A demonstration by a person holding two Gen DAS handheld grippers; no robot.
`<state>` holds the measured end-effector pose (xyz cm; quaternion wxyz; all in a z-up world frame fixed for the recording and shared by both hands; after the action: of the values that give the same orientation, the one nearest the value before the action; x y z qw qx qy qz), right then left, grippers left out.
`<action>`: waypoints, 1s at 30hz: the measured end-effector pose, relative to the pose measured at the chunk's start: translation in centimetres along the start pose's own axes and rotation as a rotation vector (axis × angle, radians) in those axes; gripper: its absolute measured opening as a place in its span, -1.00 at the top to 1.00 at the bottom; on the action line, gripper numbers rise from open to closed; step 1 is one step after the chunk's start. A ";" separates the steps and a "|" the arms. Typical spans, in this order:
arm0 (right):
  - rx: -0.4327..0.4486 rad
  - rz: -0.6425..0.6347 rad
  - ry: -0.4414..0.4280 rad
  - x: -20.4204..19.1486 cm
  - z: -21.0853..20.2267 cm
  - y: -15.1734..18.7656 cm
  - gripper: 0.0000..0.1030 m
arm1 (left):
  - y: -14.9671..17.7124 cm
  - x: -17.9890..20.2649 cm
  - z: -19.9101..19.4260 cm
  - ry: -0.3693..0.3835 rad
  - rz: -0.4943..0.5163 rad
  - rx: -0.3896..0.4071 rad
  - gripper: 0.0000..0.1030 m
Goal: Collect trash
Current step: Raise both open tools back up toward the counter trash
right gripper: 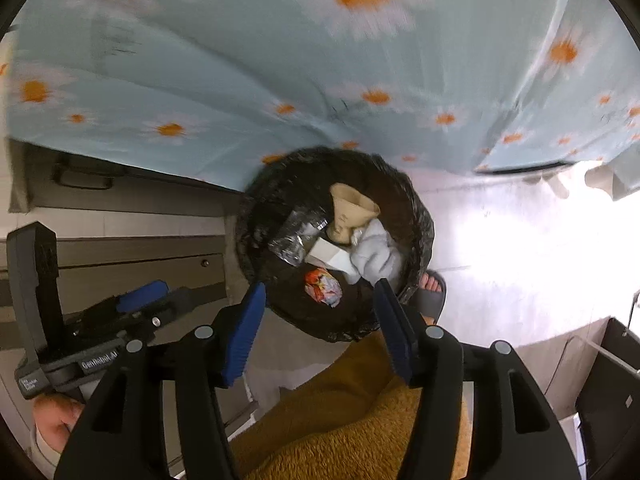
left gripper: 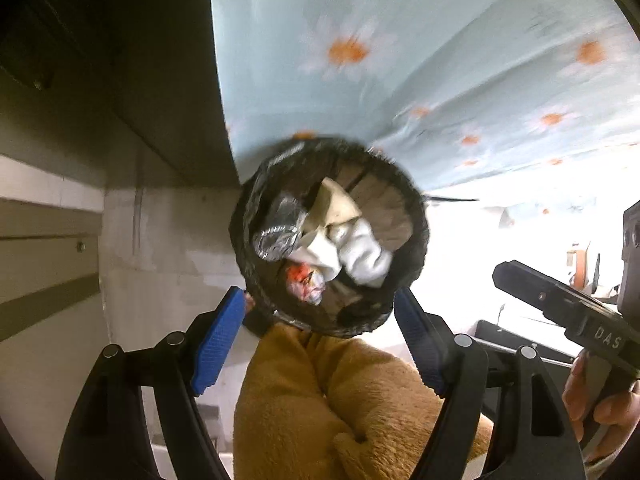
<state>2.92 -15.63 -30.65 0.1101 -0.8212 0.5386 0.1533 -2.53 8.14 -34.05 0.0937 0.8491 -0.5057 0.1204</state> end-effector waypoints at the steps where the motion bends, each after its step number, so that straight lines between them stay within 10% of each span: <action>1: 0.019 -0.012 0.005 -0.5 -0.8 0.0 -0.11 | 0.0 0.2 -1.1 0.011 0.004 0.019 -0.45; 16: 0.357 -0.089 -0.005 -5.7 -14.2 -0.8 -0.26 | -1.5 5.0 -15.4 0.120 0.189 0.298 -0.45; 30: 0.608 -0.184 0.005 -3.6 -24.5 -9.5 -0.59 | -6.9 11.6 -23.0 0.150 0.225 0.504 -0.45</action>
<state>13.52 -17.29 -6.46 0.3627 -0.7963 0.4833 -0.0274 6.37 8.13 -8.94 -0.0971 0.7728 -0.5427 0.3145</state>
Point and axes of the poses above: each gripper's, at about its wrist camera, not at the fingertips, and z roughly the way its jaws point, x to its right, y to its underside, the point moved 1 cm from there along z, roughly the way its jaws point, and after that the axes turned 10 degrees about -z, right-handed, at the moved point
